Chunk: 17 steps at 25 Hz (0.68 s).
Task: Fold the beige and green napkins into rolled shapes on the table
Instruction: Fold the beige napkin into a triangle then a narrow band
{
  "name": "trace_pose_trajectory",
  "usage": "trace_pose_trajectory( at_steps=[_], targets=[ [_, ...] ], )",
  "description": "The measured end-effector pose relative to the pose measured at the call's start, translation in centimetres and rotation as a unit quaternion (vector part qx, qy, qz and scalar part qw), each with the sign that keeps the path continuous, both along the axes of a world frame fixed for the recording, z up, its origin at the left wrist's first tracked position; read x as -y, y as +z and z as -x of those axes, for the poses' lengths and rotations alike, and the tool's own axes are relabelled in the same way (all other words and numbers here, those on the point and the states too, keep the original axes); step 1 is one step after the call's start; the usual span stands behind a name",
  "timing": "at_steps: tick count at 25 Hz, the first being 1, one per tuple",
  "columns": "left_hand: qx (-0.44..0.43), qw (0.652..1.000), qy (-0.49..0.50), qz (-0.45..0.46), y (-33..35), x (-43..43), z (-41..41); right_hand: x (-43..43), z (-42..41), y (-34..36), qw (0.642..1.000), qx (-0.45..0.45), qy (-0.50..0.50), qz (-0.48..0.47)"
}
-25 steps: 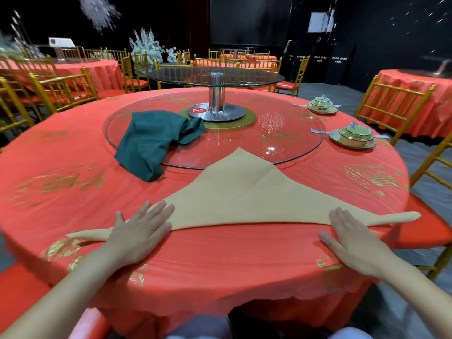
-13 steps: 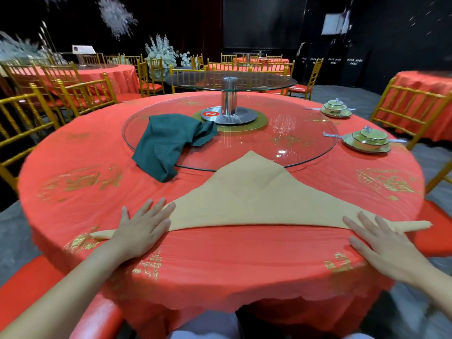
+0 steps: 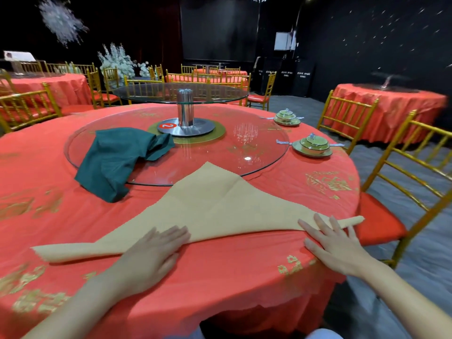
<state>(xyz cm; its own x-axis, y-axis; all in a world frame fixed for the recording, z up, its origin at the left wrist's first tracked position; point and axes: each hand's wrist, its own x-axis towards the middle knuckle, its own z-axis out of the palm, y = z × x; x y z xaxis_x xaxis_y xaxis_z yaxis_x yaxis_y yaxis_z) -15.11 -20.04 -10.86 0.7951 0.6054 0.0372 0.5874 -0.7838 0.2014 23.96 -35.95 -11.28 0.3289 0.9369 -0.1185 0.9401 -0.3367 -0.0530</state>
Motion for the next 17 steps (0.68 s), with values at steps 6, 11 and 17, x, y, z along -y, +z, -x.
trace_pose_trajectory(
  at_steps=[6, 11, 17],
  targets=[
    [-0.022, 0.999, 0.000, -0.043, -0.9, 1.4, -4.3, 0.2, -0.9, 0.0, 1.000, -0.002, 0.026, 0.012],
    [-0.032, 0.999, 0.008, -0.029, -0.7, 1.3, -4.3, -0.6, -0.8, 0.8, 0.998, 0.055, 0.013, 0.013],
    [-0.038, 0.999, 0.013, -0.014, -0.7, 1.3, -4.6, -5.7, 10.1, 1.8, 0.968, 0.003, 0.239, -0.076]
  ],
)
